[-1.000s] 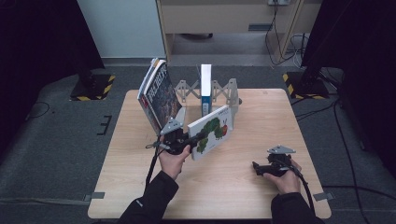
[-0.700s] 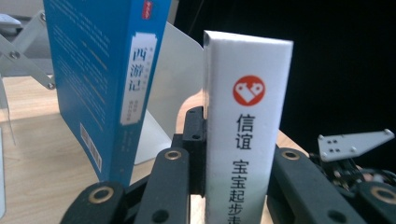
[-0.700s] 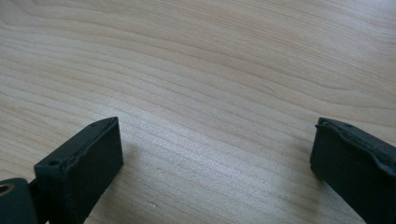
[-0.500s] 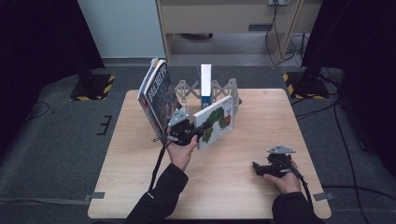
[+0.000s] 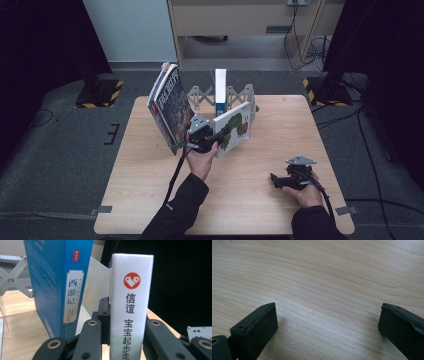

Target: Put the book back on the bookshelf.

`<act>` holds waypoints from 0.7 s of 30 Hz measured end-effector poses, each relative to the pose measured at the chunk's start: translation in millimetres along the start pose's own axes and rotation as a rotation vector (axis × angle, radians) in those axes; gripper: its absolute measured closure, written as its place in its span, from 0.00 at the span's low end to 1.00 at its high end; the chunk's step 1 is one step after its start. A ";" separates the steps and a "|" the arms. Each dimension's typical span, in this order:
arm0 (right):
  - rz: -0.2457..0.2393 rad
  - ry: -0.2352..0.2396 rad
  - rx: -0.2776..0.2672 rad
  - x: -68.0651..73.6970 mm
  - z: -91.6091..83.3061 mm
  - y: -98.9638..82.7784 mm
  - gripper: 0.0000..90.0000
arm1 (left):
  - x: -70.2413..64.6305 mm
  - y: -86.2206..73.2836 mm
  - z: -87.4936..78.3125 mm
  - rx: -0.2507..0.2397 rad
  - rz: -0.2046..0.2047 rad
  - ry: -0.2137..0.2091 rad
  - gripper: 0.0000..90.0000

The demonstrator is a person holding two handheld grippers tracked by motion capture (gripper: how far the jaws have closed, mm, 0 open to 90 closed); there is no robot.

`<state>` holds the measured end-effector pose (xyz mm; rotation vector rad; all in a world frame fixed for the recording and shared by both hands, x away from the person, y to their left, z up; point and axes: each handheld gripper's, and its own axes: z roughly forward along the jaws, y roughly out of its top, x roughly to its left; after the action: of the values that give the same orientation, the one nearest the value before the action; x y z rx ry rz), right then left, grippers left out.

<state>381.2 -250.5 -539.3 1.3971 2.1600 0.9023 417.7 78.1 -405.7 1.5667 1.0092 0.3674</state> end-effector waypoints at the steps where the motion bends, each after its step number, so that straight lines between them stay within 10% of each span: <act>1: 0.000 0.000 0.000 0.0 0.0 0.0 0.03 | 0.3 -0.1 0.8 -0.004 -0.001 0.001 0.83; 21: -0.001 0.000 0.000 -0.1 0.0 0.0 0.03 | -7.7 -6.2 27.2 -0.015 0.023 0.063 0.83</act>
<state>381.2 -250.6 -539.3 1.3953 2.1605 0.9017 430.2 54.4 -416.5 1.5624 1.0350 0.4421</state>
